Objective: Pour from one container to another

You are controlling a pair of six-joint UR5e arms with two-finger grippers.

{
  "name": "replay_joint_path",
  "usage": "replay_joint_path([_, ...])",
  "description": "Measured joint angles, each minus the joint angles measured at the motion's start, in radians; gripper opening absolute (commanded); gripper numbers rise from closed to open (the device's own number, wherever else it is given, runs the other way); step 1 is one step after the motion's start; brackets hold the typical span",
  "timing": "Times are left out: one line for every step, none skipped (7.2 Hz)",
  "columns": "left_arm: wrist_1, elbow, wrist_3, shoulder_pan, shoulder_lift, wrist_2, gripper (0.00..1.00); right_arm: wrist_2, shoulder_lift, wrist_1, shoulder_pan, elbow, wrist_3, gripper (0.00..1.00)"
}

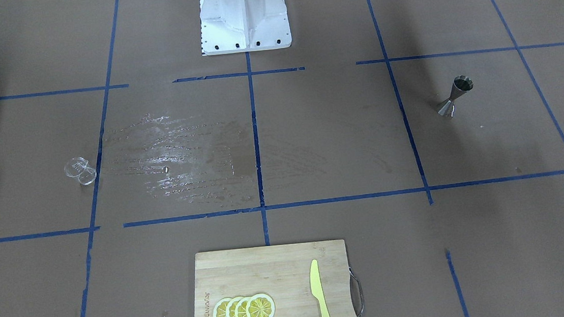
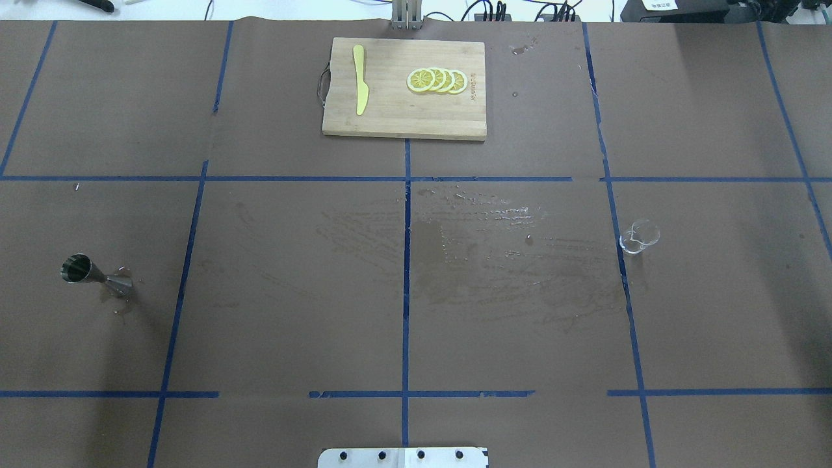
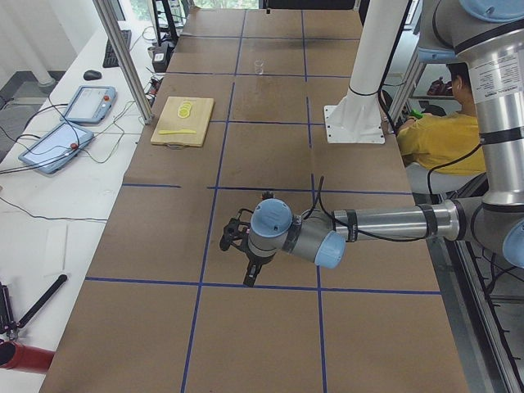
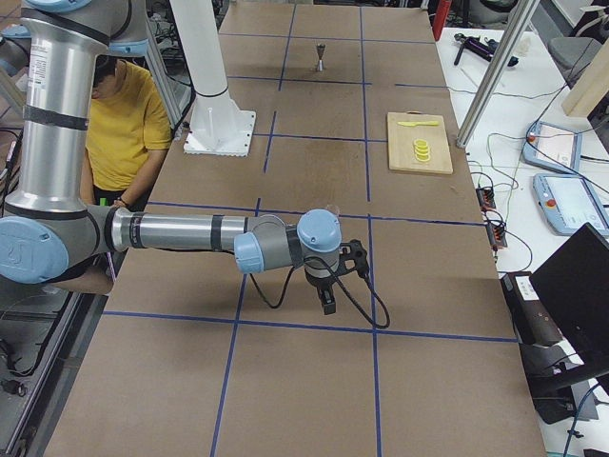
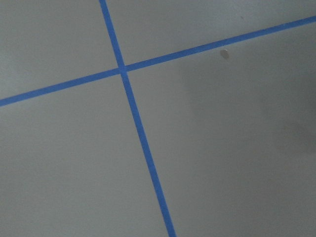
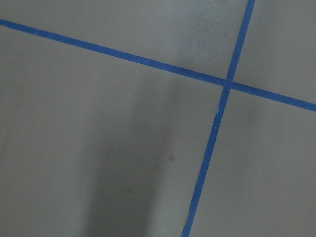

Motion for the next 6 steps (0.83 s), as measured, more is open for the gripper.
replay_joint_path([0.059,-0.016,0.032,-0.048,-0.005,0.012,1.00,-0.004,0.017,-0.026,-0.003,0.003,0.000,1.00])
replay_joint_path([0.117,-0.032,0.046,-0.078,-0.009,0.016,1.00,-0.003,0.028,-0.041,-0.003,0.006,0.002,1.00])
replay_joint_path([0.156,-0.051,0.051,-0.090,-0.010,0.017,1.00,0.000,0.032,-0.047,-0.005,0.006,0.004,1.00])
replay_joint_path([0.216,-0.093,0.049,-0.095,-0.010,0.017,1.00,0.002,0.034,-0.048,-0.005,0.006,0.005,1.00])
replay_joint_path([0.309,-0.146,0.038,-0.098,-0.027,0.017,1.00,0.003,0.035,-0.047,-0.005,0.009,0.005,1.00])
replay_joint_path([0.384,-0.167,0.027,-0.099,-0.057,0.018,1.00,0.000,0.036,-0.045,-0.006,0.010,0.005,1.00])
